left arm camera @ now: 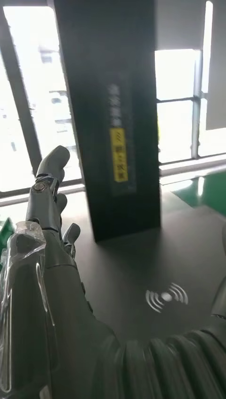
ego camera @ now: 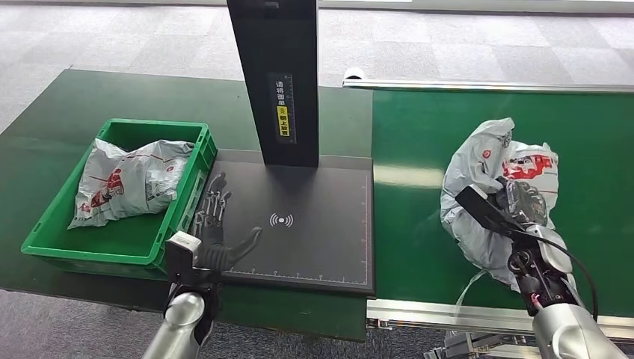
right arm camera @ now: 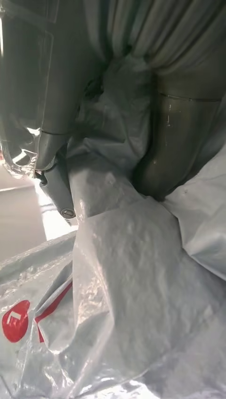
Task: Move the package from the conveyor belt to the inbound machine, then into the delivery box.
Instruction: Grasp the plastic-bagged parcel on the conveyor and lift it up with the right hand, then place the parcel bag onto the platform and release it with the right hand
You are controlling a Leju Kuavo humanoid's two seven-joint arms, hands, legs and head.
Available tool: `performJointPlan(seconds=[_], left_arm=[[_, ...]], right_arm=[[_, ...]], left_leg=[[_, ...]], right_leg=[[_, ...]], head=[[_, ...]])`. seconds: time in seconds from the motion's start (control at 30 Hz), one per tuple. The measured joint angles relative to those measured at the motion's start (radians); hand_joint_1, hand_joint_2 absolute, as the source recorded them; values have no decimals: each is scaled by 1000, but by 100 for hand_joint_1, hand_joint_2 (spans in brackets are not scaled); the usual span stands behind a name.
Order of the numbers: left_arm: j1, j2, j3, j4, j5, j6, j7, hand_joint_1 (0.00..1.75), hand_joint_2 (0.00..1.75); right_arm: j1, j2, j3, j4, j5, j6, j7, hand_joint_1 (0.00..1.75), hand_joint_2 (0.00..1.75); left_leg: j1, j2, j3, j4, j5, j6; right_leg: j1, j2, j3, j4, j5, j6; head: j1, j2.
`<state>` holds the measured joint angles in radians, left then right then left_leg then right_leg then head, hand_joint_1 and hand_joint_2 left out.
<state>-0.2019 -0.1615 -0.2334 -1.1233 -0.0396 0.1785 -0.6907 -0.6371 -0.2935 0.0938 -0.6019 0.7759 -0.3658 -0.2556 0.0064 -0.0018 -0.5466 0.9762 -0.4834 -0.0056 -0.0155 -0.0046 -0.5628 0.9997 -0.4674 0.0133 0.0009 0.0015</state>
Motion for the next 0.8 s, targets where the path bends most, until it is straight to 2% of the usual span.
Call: performJointPlan(seconds=[0.2, 0.33, 0.43, 0.5, 0.57, 0.67, 0.8], left_arm=[[30, 0, 1, -130, 71, 54, -11, 0, 175], [40, 0, 3, -193, 76, 110, -11, 0, 175], [42, -3, 9, -241, 70, 180, -11, 0, 175], [43, -8, 15, -281, 60, 243, -11, 0, 175], [43, -13, 21, -318, 56, 285, -11, 0, 175], [35, -18, 24, -343, 55, 289, -11, 0, 175], [20, -26, 26, -347, 52, 270, -11, 0, 175]], right_arm=[[137, 48, -25, -307, -80, -173, -157, 175, 175], [209, 91, -33, -484, -84, -299, -297, 175, 175], [258, 151, -58, -610, -92, -325, -409, 175, 175], [279, 179, -49, -673, -103, -326, -434, 175, 175], [284, 190, -4, -706, -48, -326, -436, 175, 175], [258, 196, 130, -691, 136, -298, -421, 175, 175], [176, 204, 339, -588, 216, -156, -383, 175, 175]], left_leg=[[0, -2, -1, 0, 0, 0], [0, -2, -1, 0, 0, 0], [0, -1, 0, 0, 0, 0], [0, -1, 0, 0, 0, 0], [0, 0, 0, -1, 0, 0], [0, 3, 0, -1, 0, 0], [0, 2, 1, -1, 2, 0]], right_leg=[[0, -1, 0, 0, 0, 0], [0, -1, 0, 0, 0, 0], [0, -1, 0, 0, 0, 0], [0, -1, 0, 0, 0, 0], [0, 0, 0, 0, 0, 0], [1, 2, 0, 0, 0, -1], [1, 1, 0, 0, 1, -1]], head=[[0, 0], [0, 0], [0, 0], [0, 0], [0, 0], [0, 0], [0, 0]])
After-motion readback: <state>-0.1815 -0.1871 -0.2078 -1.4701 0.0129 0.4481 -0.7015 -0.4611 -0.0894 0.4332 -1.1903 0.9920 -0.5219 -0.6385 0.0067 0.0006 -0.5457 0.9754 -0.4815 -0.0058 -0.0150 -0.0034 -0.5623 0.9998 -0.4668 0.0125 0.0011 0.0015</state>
